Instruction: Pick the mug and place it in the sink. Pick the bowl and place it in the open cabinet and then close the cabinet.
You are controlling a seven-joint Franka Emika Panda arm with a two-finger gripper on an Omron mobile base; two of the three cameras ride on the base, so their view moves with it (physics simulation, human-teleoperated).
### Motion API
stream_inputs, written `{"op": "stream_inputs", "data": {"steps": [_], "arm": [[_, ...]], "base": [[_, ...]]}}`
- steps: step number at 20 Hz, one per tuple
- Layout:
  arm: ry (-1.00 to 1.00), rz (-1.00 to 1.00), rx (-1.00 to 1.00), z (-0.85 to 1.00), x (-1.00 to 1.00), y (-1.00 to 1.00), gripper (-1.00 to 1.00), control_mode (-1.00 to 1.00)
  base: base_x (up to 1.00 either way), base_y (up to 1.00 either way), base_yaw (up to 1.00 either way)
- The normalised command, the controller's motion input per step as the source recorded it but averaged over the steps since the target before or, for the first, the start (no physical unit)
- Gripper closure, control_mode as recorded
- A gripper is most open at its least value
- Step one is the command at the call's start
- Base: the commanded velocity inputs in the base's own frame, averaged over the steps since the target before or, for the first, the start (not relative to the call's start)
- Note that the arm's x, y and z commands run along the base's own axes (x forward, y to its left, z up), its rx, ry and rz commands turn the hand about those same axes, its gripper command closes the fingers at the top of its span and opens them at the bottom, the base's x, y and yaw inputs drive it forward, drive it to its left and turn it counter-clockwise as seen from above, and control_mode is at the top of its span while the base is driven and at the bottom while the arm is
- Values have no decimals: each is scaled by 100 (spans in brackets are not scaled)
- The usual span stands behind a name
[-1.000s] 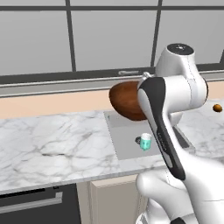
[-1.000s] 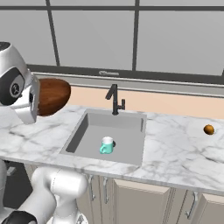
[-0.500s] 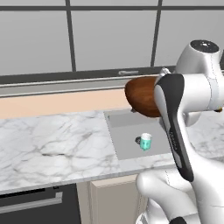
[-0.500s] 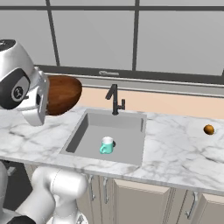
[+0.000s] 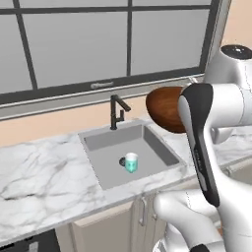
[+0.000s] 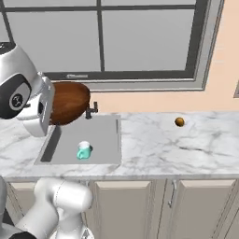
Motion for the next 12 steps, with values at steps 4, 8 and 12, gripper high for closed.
{"op": "stream_inputs", "data": {"steps": [4, 8, 12], "arm": [[0, 0, 0, 0, 0, 0, 100, 100], [0, 0, 0, 0, 0, 0, 100, 100], [0, 0, 0, 0, 0, 0, 100, 100]], "base": [[0, -1, -98], [0, 0, -99], [-11, -12, -82]]}}
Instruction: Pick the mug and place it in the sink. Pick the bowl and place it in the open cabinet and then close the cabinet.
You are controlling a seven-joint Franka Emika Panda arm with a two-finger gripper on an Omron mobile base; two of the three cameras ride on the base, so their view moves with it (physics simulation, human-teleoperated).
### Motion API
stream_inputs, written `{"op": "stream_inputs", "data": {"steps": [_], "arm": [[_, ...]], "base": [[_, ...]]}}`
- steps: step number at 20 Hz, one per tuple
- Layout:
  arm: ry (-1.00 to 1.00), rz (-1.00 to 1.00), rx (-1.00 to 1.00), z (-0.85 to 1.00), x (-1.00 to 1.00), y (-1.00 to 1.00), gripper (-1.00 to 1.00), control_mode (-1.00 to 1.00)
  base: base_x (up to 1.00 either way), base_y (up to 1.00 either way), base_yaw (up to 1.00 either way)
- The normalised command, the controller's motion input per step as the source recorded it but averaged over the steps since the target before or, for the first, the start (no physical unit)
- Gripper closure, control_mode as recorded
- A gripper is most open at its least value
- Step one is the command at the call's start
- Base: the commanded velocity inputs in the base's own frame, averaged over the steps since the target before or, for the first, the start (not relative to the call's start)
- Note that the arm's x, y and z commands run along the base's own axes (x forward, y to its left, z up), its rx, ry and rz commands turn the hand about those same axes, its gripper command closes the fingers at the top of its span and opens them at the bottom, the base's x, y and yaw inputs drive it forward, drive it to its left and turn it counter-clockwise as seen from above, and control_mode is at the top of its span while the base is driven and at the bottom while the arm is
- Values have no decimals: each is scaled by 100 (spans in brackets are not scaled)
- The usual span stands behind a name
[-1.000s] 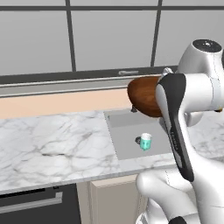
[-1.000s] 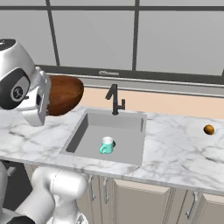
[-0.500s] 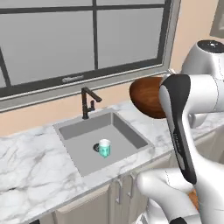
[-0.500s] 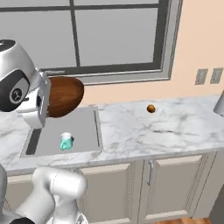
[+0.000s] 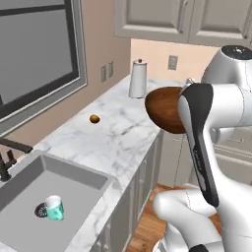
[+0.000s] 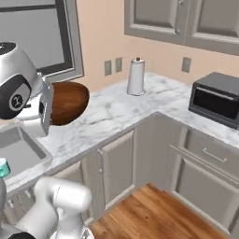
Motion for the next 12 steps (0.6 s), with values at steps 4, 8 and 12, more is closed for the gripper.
{"op": "stream_inputs", "data": {"steps": [4, 8, 12], "arm": [[0, 0, 0, 0, 0, 0, 100, 100], [0, 0, 0, 0, 0, 0, 100, 100], [0, 0, 0, 0, 0, 0, 100, 100]], "base": [[-17, -21, -74], [-12, -30, -72], [-17, -20, -64]]}}
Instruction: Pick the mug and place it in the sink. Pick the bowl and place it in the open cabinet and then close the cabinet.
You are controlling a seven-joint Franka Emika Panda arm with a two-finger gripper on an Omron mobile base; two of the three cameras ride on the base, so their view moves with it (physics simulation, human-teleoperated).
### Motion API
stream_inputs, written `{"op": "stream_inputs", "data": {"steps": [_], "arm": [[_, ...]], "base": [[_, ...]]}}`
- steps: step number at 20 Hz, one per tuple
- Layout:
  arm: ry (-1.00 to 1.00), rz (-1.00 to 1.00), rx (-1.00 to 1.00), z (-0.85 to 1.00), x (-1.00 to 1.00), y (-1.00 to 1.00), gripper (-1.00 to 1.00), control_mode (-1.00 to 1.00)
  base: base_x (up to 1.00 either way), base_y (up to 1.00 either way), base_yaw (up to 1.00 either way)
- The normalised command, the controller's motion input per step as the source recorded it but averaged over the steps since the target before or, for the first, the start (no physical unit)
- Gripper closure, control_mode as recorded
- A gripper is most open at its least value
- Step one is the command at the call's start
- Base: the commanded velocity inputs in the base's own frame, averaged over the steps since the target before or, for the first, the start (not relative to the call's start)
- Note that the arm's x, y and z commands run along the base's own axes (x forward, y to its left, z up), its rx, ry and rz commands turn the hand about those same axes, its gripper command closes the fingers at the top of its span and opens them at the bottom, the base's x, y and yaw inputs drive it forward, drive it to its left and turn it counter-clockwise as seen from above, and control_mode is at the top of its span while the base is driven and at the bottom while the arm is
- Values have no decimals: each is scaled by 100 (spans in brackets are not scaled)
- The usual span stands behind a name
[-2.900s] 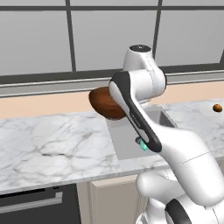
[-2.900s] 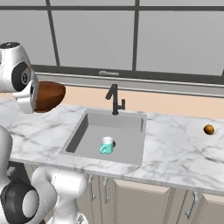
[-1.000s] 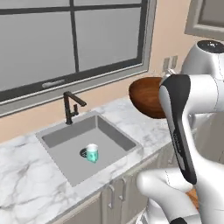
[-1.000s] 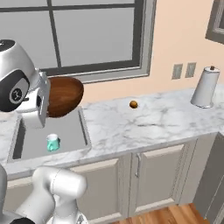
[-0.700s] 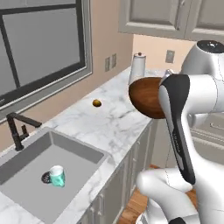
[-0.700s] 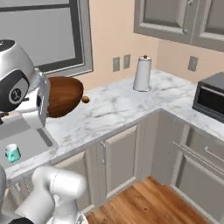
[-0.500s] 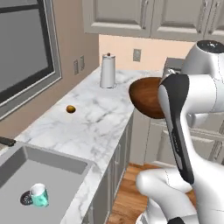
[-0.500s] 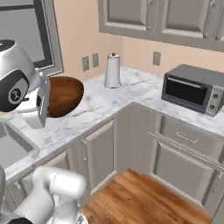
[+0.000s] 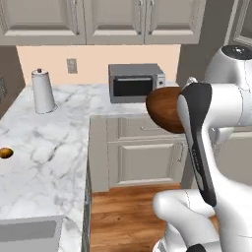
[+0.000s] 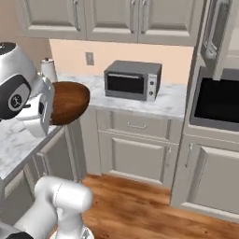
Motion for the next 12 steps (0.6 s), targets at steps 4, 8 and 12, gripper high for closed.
{"op": "stream_inputs", "data": {"steps": [4, 8, 12], "arm": [[0, 0, 0, 0, 0, 0, 100, 100], [0, 0, 0, 0, 0, 0, 100, 100], [0, 0, 0, 0, 0, 0, 100, 100]], "base": [[-34, -17, -60], [-96, -54, -12], [-89, -100, 0]]}}
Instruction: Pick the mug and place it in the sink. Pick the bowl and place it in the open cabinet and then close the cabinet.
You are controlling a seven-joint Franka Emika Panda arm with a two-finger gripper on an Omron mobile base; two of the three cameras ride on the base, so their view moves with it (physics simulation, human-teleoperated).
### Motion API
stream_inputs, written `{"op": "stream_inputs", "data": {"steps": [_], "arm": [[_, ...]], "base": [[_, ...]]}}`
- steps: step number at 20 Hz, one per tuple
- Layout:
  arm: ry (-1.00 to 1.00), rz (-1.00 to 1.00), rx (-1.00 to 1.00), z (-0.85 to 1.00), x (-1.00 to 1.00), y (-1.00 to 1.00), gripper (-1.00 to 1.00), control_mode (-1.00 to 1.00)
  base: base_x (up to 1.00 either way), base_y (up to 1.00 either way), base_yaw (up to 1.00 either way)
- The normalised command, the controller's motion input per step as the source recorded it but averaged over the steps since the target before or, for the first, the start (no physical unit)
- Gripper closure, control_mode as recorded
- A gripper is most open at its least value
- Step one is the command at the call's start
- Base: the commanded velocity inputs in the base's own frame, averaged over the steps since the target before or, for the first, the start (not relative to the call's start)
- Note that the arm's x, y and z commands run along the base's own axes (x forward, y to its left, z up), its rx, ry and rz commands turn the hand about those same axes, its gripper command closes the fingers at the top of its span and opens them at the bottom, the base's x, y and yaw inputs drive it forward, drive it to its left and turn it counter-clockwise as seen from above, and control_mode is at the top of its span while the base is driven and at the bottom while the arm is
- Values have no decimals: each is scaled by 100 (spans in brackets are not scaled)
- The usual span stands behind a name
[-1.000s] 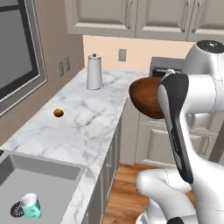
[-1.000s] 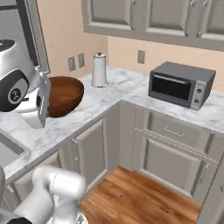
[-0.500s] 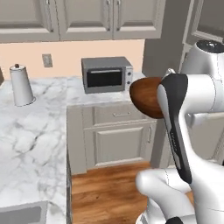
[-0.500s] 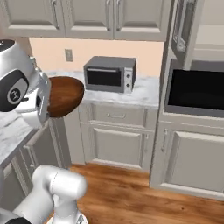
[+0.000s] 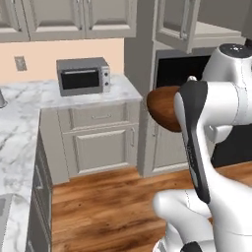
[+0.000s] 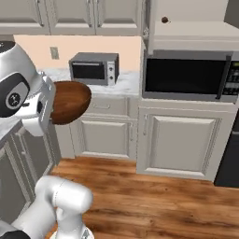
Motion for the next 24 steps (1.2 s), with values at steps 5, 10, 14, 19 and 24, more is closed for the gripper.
{"op": "stream_inputs", "data": {"steps": [5, 10, 14, 19, 24], "arm": [[0, 0, 0, 0, 0, 0, 100, 100], [0, 0, 0, 0, 0, 0, 100, 100], [0, 0, 0, 0, 0, 0, 100, 100], [0, 0, 0, 0, 0, 0, 100, 100], [0, 0, 0, 0, 0, 0, 100, 100]], "base": [[-12, -100, 8], [12, -100, 7], [45, -98, 6], [96, -42, 0], [81, -48, 0]]}}
